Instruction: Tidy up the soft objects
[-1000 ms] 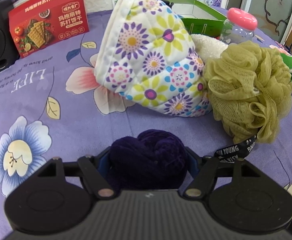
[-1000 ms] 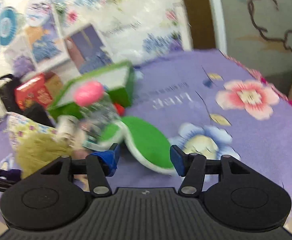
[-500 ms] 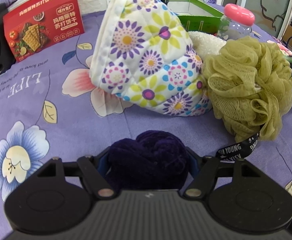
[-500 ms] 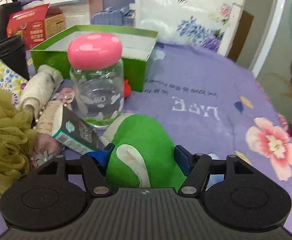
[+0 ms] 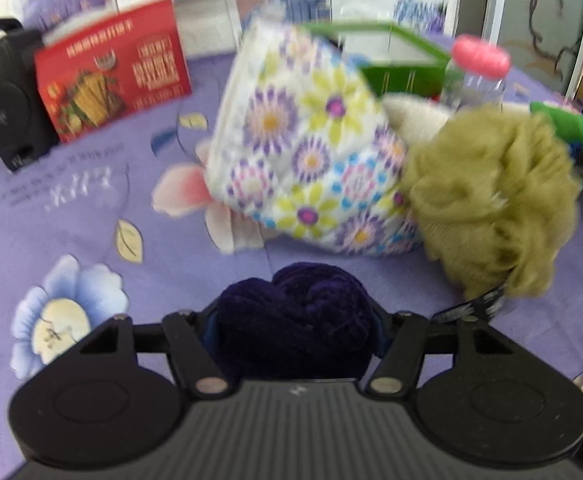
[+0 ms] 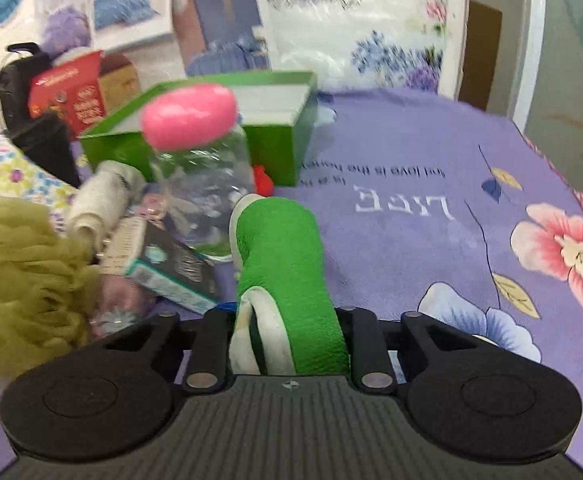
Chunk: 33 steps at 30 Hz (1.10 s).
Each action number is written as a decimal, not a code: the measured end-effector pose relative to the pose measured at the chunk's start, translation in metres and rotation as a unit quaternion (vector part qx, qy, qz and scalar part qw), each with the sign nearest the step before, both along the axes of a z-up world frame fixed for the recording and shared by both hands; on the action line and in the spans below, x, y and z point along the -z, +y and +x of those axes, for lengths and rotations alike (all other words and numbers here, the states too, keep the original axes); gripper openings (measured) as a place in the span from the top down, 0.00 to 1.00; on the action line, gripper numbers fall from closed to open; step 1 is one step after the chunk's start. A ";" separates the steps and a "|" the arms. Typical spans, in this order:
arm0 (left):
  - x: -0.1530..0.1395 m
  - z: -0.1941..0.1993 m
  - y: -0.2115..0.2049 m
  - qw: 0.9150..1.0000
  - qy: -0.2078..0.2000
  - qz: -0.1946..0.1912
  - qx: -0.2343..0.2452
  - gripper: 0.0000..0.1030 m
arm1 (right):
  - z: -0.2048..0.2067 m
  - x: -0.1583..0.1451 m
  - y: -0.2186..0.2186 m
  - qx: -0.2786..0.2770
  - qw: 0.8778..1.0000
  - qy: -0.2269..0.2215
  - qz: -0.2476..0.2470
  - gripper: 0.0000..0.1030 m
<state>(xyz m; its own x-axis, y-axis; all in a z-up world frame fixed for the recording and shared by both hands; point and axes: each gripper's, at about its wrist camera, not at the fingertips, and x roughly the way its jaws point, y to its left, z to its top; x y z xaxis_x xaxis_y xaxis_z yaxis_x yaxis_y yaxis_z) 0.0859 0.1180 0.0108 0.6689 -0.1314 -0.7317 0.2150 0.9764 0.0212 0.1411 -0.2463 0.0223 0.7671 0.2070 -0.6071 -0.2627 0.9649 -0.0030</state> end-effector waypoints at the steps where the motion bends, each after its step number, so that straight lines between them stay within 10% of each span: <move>1: -0.008 -0.004 0.002 1.000 -0.006 -0.008 -0.001 0.37 | -0.008 -0.007 0.000 -0.001 1.000 -0.013 -0.001 0.99; 9: -0.094 0.008 0.016 0.996 -0.033 -0.075 0.015 0.37 | -0.006 -0.078 0.016 -0.057 0.995 -0.081 -0.008 0.98; 17: -0.174 0.146 -0.008 0.994 -0.091 -0.060 0.021 0.36 | 0.121 -0.125 0.061 -0.107 0.991 -0.077 -0.023 0.96; 25: -0.145 0.280 -0.061 0.998 -0.034 -0.012 0.052 0.29 | 0.230 -0.093 0.096 -0.139 0.989 0.049 -0.012 0.82; 33: -0.122 0.314 -0.074 0.999 0.005 -0.016 0.040 0.29 | 0.246 -0.089 0.099 -0.152 0.987 0.042 0.022 0.61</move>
